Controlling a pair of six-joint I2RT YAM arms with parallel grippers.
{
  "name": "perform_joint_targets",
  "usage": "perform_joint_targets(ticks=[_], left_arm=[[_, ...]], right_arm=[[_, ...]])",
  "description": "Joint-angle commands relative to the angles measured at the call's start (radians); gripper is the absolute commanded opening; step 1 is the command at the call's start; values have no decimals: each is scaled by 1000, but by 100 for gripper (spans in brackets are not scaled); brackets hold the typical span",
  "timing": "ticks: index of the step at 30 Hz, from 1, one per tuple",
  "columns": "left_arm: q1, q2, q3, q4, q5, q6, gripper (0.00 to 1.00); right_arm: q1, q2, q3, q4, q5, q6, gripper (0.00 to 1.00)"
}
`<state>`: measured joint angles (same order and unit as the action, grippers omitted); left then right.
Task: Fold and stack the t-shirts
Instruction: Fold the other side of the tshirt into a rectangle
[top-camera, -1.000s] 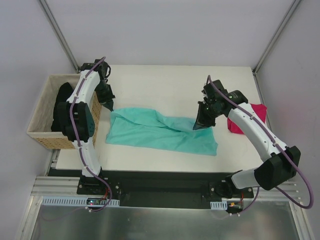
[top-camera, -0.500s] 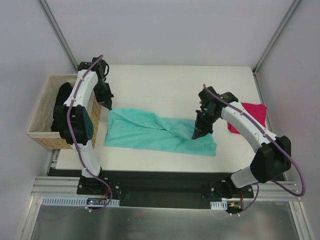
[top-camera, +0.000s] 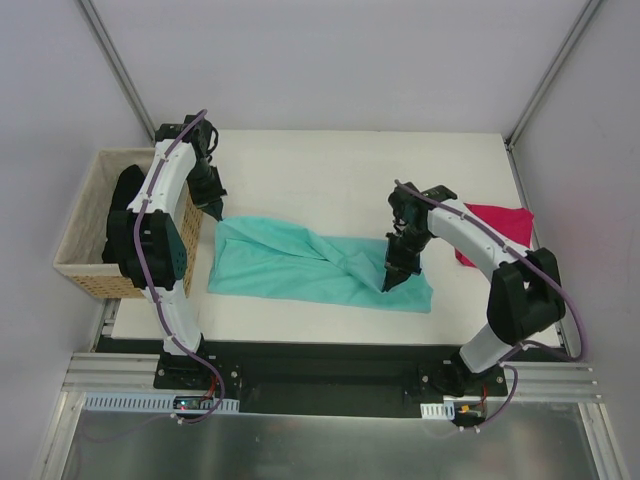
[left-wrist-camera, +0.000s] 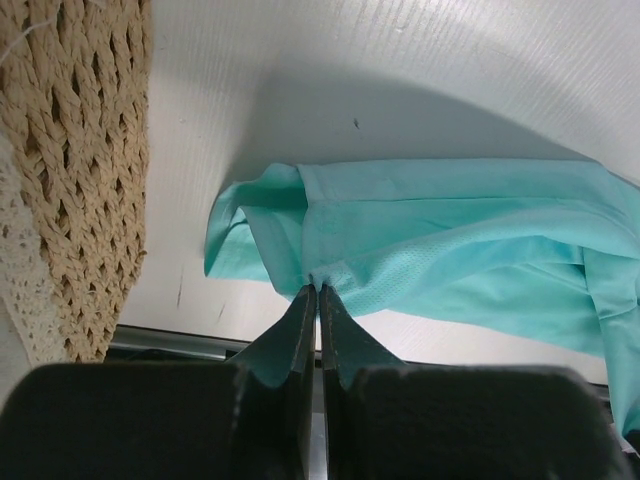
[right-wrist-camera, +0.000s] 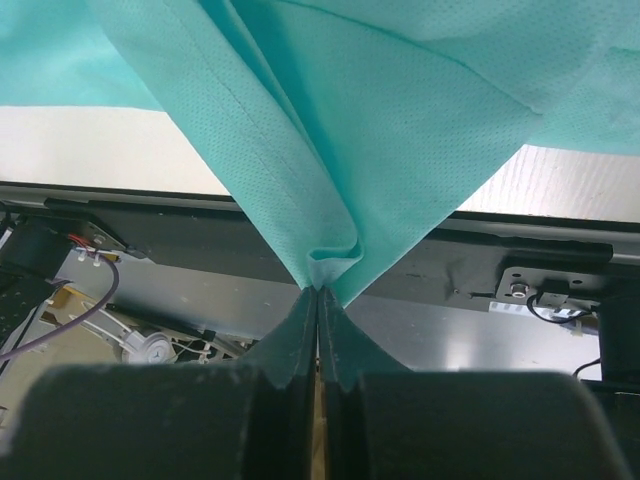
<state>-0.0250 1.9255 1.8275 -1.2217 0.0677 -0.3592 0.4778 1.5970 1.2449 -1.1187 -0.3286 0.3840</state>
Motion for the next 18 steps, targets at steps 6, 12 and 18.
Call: perform_joint_targets(ticks=[6, 12, 18], left_arm=[[-1, -39, 23, -45, -35, 20, 0], [0, -28, 55, -52, -35, 19, 0], [4, -28, 76, -64, -45, 12, 0]], right_arm=[[4, 87, -53, -36, -53, -30, 1], [5, 179, -58, -29, -67, -73, 17], [2, 218, 14, -56, -3, -99, 46]])
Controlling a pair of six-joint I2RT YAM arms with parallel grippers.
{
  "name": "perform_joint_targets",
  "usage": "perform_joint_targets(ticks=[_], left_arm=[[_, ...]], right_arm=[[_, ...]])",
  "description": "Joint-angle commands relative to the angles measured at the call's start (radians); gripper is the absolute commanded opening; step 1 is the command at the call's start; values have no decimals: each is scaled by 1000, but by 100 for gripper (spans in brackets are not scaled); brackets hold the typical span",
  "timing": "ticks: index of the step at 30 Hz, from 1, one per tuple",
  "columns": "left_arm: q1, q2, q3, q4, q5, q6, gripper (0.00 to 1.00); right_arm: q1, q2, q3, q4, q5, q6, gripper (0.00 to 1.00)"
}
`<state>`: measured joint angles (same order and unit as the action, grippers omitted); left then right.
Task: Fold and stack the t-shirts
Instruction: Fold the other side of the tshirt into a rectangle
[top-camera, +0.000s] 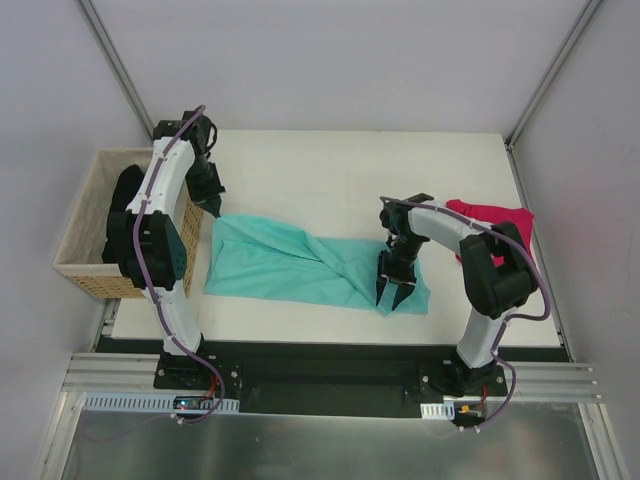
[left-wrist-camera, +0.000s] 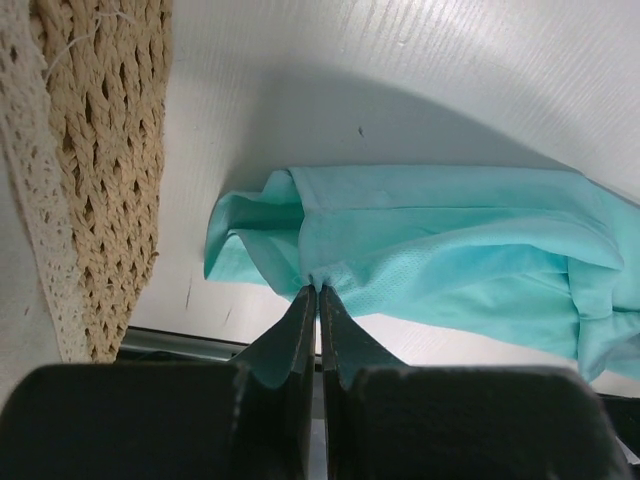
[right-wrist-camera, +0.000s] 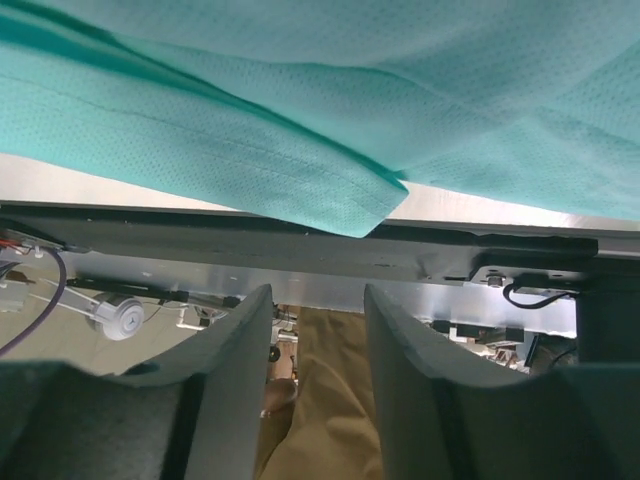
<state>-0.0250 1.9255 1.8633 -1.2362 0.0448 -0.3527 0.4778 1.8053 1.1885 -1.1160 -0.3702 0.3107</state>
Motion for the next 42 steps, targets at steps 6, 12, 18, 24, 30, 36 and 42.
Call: perform_joint_targets(ticks=[6, 12, 18, 24, 30, 36, 42], left_arm=[[4, -25, 54, -49, -11, -3, 0], [4, -8, 82, -51, 12, 0, 0], [4, -2, 97, -69, 9, 18, 0], [0, 41, 27, -118, 10, 50, 0], [0, 23, -85, -80, 3, 52, 0], [-1, 24, -81, -78, 9, 49, 0], [-13, -26, -151, -83, -8, 40, 0]], right_arm=[[2, 9, 268, -131, 180, -48, 46], [-8, 68, 434, -169, 257, -87, 45], [-10, 107, 635, -200, 347, -131, 44], [-16, 163, 781, -242, 355, -167, 42], [-28, 149, 835, -243, 397, -173, 42], [-64, 141, 870, -258, 415, -183, 43], [-90, 147, 891, -260, 398, -186, 42]])
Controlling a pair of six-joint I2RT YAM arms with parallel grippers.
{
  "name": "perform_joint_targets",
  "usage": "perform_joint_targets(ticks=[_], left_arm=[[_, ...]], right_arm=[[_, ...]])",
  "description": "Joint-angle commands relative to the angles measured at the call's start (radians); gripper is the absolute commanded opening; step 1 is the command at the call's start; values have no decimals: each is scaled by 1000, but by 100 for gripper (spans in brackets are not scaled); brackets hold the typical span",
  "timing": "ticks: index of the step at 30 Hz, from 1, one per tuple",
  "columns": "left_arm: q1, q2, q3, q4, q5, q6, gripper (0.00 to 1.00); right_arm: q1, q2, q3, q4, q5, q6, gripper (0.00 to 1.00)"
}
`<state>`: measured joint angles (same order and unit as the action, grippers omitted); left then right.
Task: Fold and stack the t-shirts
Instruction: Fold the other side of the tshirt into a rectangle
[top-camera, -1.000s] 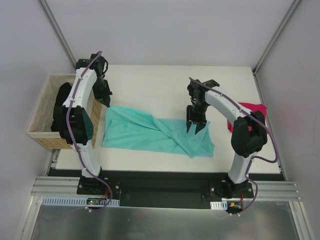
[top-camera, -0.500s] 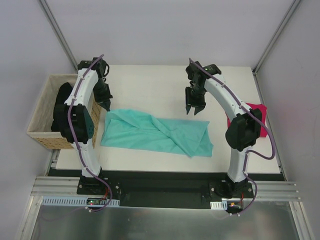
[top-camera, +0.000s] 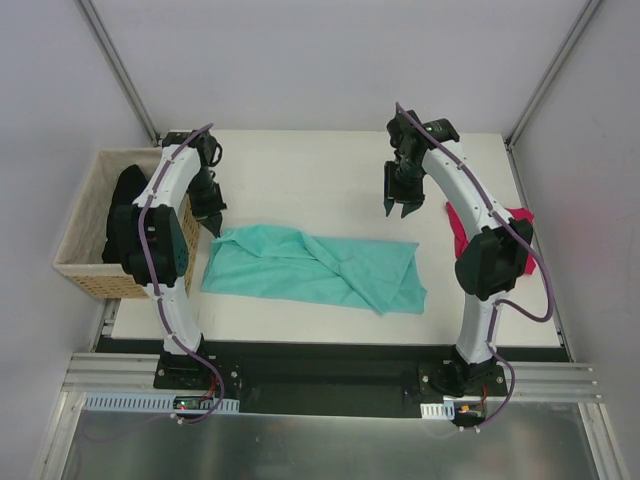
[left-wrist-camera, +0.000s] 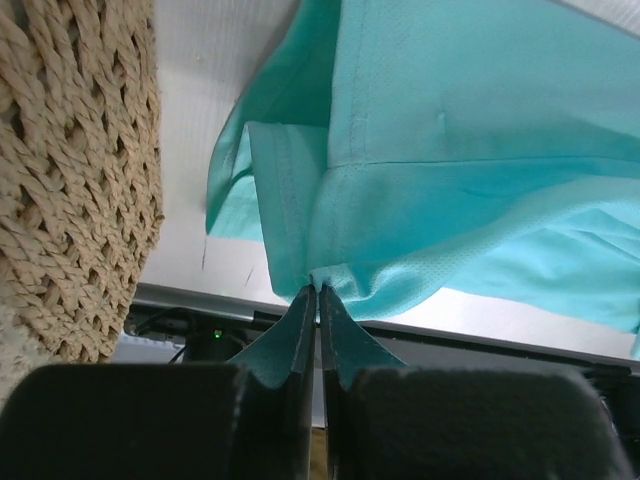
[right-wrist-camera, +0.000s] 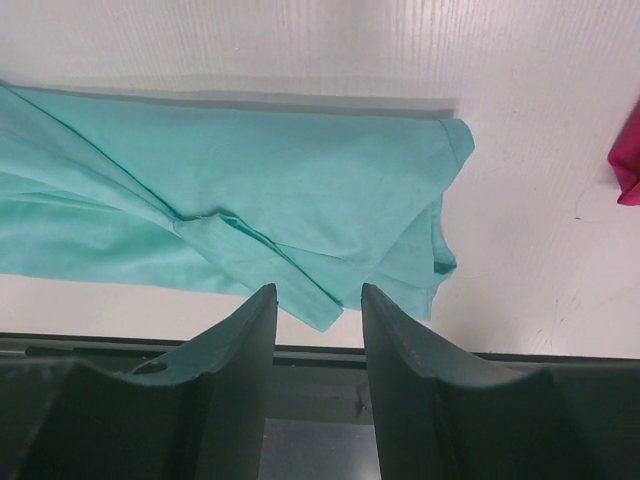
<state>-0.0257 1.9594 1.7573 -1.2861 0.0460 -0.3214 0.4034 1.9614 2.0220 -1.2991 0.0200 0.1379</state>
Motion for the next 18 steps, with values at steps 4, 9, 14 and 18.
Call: perform_joint_targets(ticks=[4, 9, 14, 18], left_arm=[[-26, -106, -155, -33, -12, -1, 0], [-39, -187, -266, -28, -20, -28, 0], [-51, -240, -358, -33, -28, -42, 0], [-56, -281, -404, -50, -41, -59, 0]], right_arm=[[-28, 5, 96, -78, -2, -11, 42], [-32, 27, 113, -78, -11, -14, 42], [-34, 39, 115, -74, -54, -18, 42], [-35, 44, 116, -72, -63, -29, 42]])
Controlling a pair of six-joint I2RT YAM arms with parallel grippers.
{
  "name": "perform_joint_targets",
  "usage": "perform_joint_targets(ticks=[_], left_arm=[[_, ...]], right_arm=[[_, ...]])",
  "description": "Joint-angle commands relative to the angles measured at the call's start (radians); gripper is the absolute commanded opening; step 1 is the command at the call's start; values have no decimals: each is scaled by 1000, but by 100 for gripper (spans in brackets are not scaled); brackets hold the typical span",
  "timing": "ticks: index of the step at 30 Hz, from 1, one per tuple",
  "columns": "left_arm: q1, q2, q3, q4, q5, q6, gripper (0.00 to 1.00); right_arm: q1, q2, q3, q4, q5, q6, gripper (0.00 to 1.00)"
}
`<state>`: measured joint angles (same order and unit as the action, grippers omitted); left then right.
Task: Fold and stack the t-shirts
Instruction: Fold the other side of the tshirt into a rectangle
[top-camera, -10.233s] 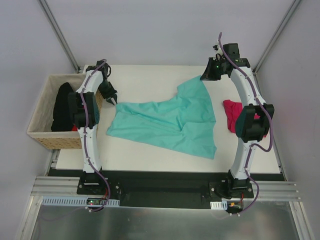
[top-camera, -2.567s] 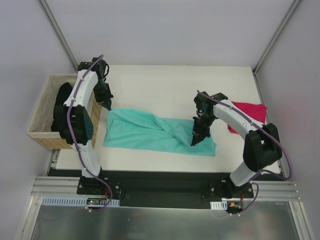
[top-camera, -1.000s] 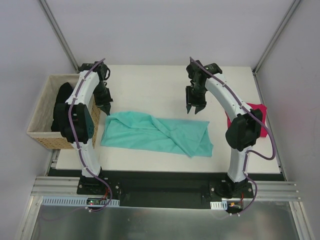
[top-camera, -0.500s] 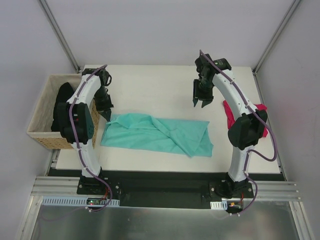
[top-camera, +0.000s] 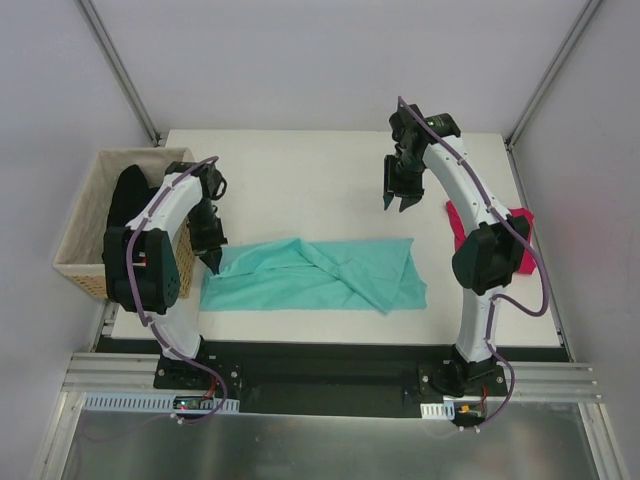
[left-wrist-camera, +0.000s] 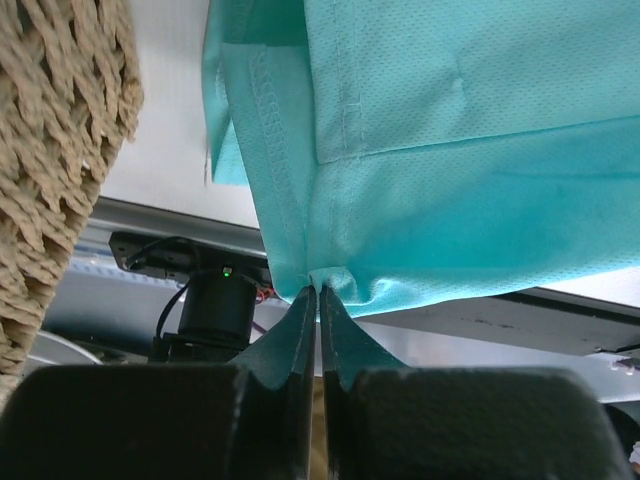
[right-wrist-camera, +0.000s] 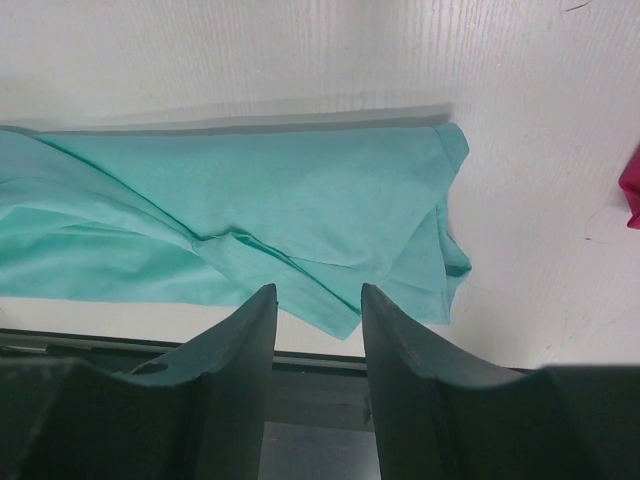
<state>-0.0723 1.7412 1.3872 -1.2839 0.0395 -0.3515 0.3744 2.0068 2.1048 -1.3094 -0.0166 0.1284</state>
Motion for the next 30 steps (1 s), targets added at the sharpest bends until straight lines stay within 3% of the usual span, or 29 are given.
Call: perform_joint_targets(ticks=[1, 6, 23, 30], left_arm=[[-9, -68, -46, -58, -35, -33, 0], [-17, -83, -76, -86, -112, -47, 0], [-60, -118, -117, -100, -41, -76, 26], [-81, -150, -146, -117, 0, -83, 24]], right_arm=[[-6, -2, 35, -62, -32, -22, 42], [-8, 6, 35, -60, -55, -30, 42], [-20, -11, 9, -41, -37, -19, 42], [-31, 3, 6, -34, -40, -16, 42]])
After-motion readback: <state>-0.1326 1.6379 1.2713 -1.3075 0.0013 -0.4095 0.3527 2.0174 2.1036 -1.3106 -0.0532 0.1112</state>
